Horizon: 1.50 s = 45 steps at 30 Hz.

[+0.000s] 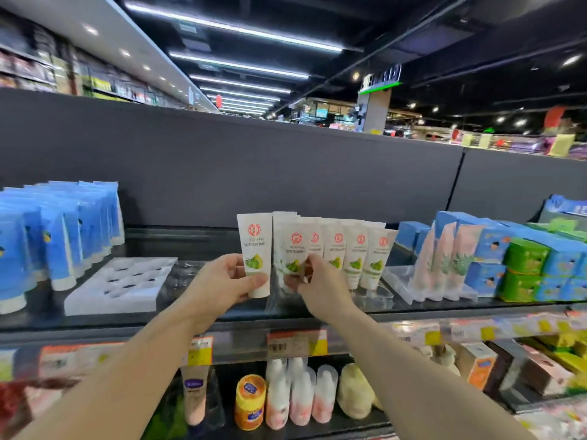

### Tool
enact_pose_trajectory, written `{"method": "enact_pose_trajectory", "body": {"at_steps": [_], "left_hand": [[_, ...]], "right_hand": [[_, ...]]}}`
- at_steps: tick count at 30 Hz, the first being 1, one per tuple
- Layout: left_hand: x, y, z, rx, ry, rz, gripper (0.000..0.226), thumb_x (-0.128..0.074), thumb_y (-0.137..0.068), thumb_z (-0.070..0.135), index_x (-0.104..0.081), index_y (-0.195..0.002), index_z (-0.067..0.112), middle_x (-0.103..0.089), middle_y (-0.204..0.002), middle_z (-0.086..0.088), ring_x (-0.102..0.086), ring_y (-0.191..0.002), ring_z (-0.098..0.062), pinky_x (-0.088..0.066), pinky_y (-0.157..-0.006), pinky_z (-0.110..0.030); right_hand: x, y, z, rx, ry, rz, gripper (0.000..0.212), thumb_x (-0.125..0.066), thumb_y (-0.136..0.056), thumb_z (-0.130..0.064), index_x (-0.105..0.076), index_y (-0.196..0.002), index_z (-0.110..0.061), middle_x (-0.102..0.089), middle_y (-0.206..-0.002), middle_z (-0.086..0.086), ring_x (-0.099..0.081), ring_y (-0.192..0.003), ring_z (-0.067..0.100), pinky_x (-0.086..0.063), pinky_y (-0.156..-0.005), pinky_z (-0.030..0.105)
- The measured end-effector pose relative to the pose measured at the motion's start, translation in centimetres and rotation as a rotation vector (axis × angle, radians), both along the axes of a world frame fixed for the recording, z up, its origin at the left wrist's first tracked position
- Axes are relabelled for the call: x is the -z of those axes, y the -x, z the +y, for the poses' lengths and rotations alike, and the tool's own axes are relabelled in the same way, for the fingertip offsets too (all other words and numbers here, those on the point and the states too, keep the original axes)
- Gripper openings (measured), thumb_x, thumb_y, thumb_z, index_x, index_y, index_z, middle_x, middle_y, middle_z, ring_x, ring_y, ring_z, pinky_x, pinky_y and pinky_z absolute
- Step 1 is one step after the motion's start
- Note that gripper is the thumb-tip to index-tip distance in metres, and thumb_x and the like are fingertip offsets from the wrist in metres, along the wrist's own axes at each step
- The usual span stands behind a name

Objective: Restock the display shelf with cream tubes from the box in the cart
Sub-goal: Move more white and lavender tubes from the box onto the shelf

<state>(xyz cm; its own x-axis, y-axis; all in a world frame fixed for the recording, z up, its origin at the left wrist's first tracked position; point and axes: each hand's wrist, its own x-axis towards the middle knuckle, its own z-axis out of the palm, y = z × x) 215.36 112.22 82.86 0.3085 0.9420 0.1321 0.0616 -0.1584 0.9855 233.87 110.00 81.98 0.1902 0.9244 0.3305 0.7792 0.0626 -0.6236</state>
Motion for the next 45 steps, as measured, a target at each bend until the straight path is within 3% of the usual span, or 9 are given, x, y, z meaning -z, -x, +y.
{"method": "enact_pose_trajectory", "body": {"at_steps": [7,13,16,26,31,34,41,43,45], "left_hand": [[0.2,-1.0,-0.2,-0.03,0.009,0.006,0.027,-0.07,-0.085,0.01,-0.063,-0.109,0.018,-0.075,-0.1,0.002,-0.072,-0.093,-0.013,-0.058,-0.084,-0.036],[0.0,-0.8,-0.1,-0.038,0.022,0.016,0.026,-0.069,-0.084,0.011,-0.062,-0.108,0.021,-0.074,-0.1,0.004,-0.071,-0.093,-0.011,-0.058,-0.083,-0.034],[0.1,-0.7,0.0,-0.04,0.016,0.029,0.026,-0.068,-0.085,0.012,-0.062,-0.108,0.022,-0.074,-0.101,0.005,-0.071,-0.093,-0.01,-0.058,-0.08,-0.032],[-0.2,-1.2,-0.6,-0.014,-0.006,0.037,0.027,-0.069,-0.085,0.012,-0.062,-0.109,0.022,-0.074,-0.101,0.006,-0.071,-0.092,-0.008,-0.058,-0.075,-0.026],[-0.5,-1.6,-1.2,-0.011,-0.051,0.073,0.029,-0.071,-0.084,0.014,-0.062,-0.109,0.025,-0.074,-0.097,0.01,-0.071,-0.091,-0.006,-0.058,-0.081,-0.03],[-0.9,-2.4,-1.7,0.004,-0.04,0.025,0.026,-0.072,-0.083,0.015,-0.064,-0.107,0.022,-0.075,-0.096,0.008,-0.071,-0.093,-0.008,-0.058,-0.083,-0.032],[-0.8,-4.9,-2.5,0.027,-0.051,0.02,0.024,-0.07,-0.085,0.021,-0.065,-0.108,0.022,-0.074,-0.1,0.005,-0.071,-0.093,-0.012,-0.058,-0.084,-0.036],[-0.5,-4.4,-1.9,-0.05,-0.146,0.111,0.024,-0.072,-0.084,0.028,-0.065,-0.107,0.024,-0.073,-0.098,0.007,-0.069,-0.093,-0.009,-0.057,-0.081,-0.028],[0.2,-3.7,-1.3,-0.12,-0.265,0.323,0.023,-0.072,-0.083,0.034,-0.064,-0.103,0.027,-0.069,-0.096,0.013,-0.064,-0.092,-0.002,-0.049,-0.074,-0.017]], "right_hand": [[0.5,-0.1,1.0,-0.048,-0.001,0.054,0.03,-0.068,-0.086,-0.027,-0.057,-0.114,-0.025,-0.066,-0.113,-0.008,-0.061,-0.105,0.014,-0.054,-0.091,0.04],[0.4,-0.8,0.8,-0.064,0.016,-0.007,0.033,-0.067,-0.088,-0.029,-0.055,-0.119,-0.023,-0.064,-0.119,-0.006,-0.059,-0.11,0.015,-0.05,-0.09,0.032],[1.1,-0.7,0.6,-0.042,0.054,-0.042,0.031,-0.067,-0.088,-0.026,-0.055,-0.116,-0.023,-0.062,-0.119,-0.005,-0.058,-0.112,0.018,-0.052,-0.094,0.037],[0.8,-0.7,0.7,-0.025,0.123,-0.018,0.033,-0.069,-0.085,-0.042,-0.058,-0.112,-0.028,-0.064,-0.111,-0.008,-0.058,-0.105,0.018,-0.049,-0.096,0.044],[-0.7,-1.0,-1.3,-0.046,0.001,0.21,0.041,-0.071,-0.082,-0.042,-0.055,-0.117,-0.027,-0.062,-0.108,-0.012,-0.058,-0.1,0.009,-0.051,-0.09,0.032],[-1.9,-1.2,-2.9,-0.131,-0.022,0.174,0.059,-0.074,-0.079,-0.044,-0.047,-0.129,-0.027,-0.057,-0.108,-0.015,-0.055,-0.1,0.006,-0.05,-0.085,0.026],[-1.2,-2.0,-3.6,-0.259,-0.036,0.131,0.039,-0.07,-0.085,-0.025,-0.057,-0.122,-0.027,-0.063,-0.107,-0.017,-0.057,-0.096,0.001,-0.047,-0.077,0.016],[-1.0,-3.1,-3.3,-0.195,-0.046,0.197,0.033,-0.072,-0.085,-0.026,-0.059,-0.115,-0.027,-0.064,-0.102,-0.018,-0.057,-0.092,-0.002,-0.043,-0.07,0.013],[-0.6,-4.3,-2.6,-0.102,-0.037,0.229,0.029,-0.072,-0.084,-0.028,-0.06,-0.11,-0.024,-0.064,-0.101,-0.015,-0.059,-0.092,0.002,-0.043,-0.068,0.015]]}}
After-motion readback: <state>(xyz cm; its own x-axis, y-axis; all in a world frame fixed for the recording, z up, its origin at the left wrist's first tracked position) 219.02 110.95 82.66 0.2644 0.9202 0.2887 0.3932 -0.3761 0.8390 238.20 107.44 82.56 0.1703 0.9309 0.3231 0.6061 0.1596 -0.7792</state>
